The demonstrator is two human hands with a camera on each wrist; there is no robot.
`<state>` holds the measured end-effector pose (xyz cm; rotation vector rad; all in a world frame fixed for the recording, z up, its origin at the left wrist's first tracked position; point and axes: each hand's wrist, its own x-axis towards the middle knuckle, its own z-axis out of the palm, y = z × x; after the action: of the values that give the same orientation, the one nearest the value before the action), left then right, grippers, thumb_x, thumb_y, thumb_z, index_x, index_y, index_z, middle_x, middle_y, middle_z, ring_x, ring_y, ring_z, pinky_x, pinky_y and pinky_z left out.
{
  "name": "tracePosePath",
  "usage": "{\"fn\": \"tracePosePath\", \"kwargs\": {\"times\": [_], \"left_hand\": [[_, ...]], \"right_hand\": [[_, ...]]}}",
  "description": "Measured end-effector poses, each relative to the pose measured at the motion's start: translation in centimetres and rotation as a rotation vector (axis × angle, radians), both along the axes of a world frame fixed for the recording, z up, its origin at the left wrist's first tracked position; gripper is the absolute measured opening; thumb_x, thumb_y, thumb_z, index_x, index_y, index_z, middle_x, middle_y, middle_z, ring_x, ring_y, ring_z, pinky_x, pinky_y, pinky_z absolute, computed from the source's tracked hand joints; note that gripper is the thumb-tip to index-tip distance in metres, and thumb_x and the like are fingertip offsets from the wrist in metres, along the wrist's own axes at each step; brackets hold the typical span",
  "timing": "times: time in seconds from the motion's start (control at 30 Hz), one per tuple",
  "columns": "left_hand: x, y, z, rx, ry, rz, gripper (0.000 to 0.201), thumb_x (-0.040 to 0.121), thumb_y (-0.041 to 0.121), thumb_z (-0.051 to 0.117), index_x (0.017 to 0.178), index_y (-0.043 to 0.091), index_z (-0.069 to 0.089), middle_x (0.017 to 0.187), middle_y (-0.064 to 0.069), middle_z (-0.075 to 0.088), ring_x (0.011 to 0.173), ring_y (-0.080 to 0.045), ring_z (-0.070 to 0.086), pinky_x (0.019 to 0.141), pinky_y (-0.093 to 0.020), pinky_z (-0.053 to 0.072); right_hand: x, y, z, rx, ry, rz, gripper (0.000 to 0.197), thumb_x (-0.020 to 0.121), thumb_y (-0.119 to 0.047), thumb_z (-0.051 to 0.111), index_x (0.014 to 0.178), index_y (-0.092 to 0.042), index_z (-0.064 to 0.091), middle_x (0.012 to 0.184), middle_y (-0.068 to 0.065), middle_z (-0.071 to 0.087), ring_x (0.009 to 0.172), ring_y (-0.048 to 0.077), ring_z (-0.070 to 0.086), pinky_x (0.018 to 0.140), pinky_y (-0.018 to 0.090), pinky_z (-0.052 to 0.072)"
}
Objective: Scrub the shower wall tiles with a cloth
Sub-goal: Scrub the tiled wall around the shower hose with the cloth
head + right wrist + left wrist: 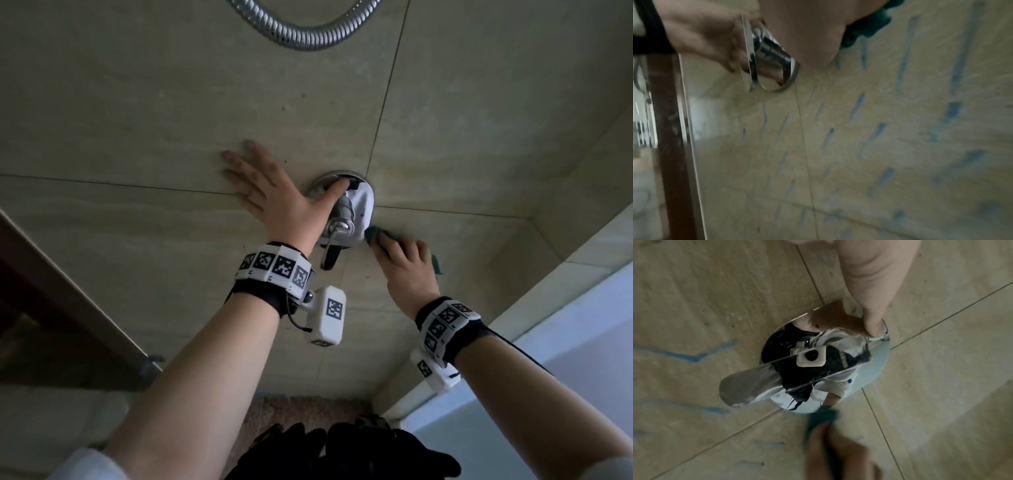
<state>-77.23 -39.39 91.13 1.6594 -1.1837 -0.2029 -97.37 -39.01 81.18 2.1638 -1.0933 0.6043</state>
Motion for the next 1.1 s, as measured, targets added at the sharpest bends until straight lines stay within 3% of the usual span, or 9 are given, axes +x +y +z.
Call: {"fn": "tracePosePath", "kwargs": {"times": [0.07,0.13,0.27,0.37,0.47,0.6,0.7,0.93,1.1], "left_hand": [[-0.1,0.0,0.0,-0.004,-0.001,0.011,0.141,0.058,0.077,0.068,0.151,0.005,-0.010,0.156,-0.024,-0.019,0.144,-0.041,-0.015,0.117,-0.053,0.000],[-0.4,0.2,-0.1,-0.006,-0.001,0.027,0.139,0.060,0.077,0.068,0.152,0.006,-0.008,0.157,-0.022,-0.017,0.145,-0.040,-0.014,0.117,-0.053,0.002],[-1.6,0.8,-0.1,-0.076,-0.117,0.004,0.118,0.072,0.070,0.064,0.154,0.012,0.002,0.158,-0.022,-0.007,0.146,-0.038,-0.006,0.118,-0.052,0.003],[-3.6,0.8,0.3,-0.180,-0.280,-0.054,0.105,0.078,0.065,0.062,0.153,0.014,0.010,0.158,-0.024,0.000,0.146,-0.040,0.000,0.117,-0.051,0.004],[-5.4,0.4,0.5,-0.183,-0.348,-0.090,0.101,0.081,0.066,0.057,0.154,0.014,0.011,0.158,-0.024,-0.001,0.145,-0.042,-0.001,0.116,-0.050,0.002],[-6.1,-0.4,0.2,-0.193,-0.375,-0.021,0.098,0.082,0.063,0.059,0.153,0.010,0.016,0.157,-0.028,0.004,0.144,-0.047,0.002,0.117,-0.051,0.004],[-6.4,-0.7,0.1,-0.188,-0.401,0.014,0.099,0.081,0.064,0.059,0.153,0.009,0.016,0.156,-0.029,0.006,0.143,-0.049,0.003,0.117,-0.052,0.006],[-6.6,-0.9,0.0,-0.162,-0.425,0.038,0.100,0.083,0.066,0.055,0.153,0.008,0.012,0.156,-0.031,0.004,0.143,-0.049,0.002,0.118,-0.051,0.006],[-6.6,-1.2,-0.1,-0.170,-0.442,0.047,0.101,0.082,0.065,0.056,0.152,0.007,0.012,0.155,-0.031,0.006,0.143,-0.050,0.004,0.118,-0.053,0.009]], "right_hand": [[-0.7,0.5,-1.1,0.039,0.153,0.016,0.056,0.076,-0.005,0.029,0.115,-0.006,0.069,0.120,0.004,0.041,0.093,0.029,0.041,0.078,0.041,0.033],[-1.3,0.6,-0.7,0.010,0.166,0.015,0.056,0.076,-0.007,0.031,0.118,-0.008,0.068,0.120,0.003,0.042,0.092,0.028,0.041,0.078,0.040,0.032],[-1.7,-0.5,4.7,-0.229,-0.137,-0.059,0.055,0.073,-0.003,0.039,0.121,-0.007,0.065,0.120,0.003,0.044,0.095,0.030,0.040,0.074,0.040,0.028],[-2.5,-1.2,7.1,-0.305,-0.202,-0.071,0.060,0.068,0.001,0.040,0.124,-0.007,0.059,0.122,0.003,0.043,0.097,0.030,0.038,0.075,0.040,0.027],[-3.2,-1.4,4.6,-0.255,-0.060,-0.010,0.055,0.075,-0.002,0.039,0.128,-0.008,0.050,0.123,0.005,0.042,0.096,0.031,0.040,0.075,0.041,0.028],[-5.0,-0.9,-0.1,-0.149,0.211,-0.007,0.052,0.080,-0.005,0.035,0.124,-0.006,0.063,0.123,0.007,0.041,0.099,0.032,0.041,0.079,0.043,0.031],[-5.7,-0.7,-0.2,-0.161,0.301,0.013,0.050,0.082,-0.006,0.035,0.123,-0.007,0.064,0.122,0.006,0.041,0.102,0.030,0.042,0.083,0.041,0.033],[-4.9,-2.1,5.4,-0.308,0.082,-0.013,0.048,0.083,-0.009,0.042,0.128,-0.009,0.060,0.125,0.005,0.042,0.101,0.031,0.040,0.077,0.041,0.031],[-2.6,-2.3,2.6,-0.247,0.126,0.041,0.048,0.084,-0.010,0.036,0.124,-0.010,0.064,0.123,0.005,0.041,0.101,0.030,0.041,0.079,0.041,0.031]]}}
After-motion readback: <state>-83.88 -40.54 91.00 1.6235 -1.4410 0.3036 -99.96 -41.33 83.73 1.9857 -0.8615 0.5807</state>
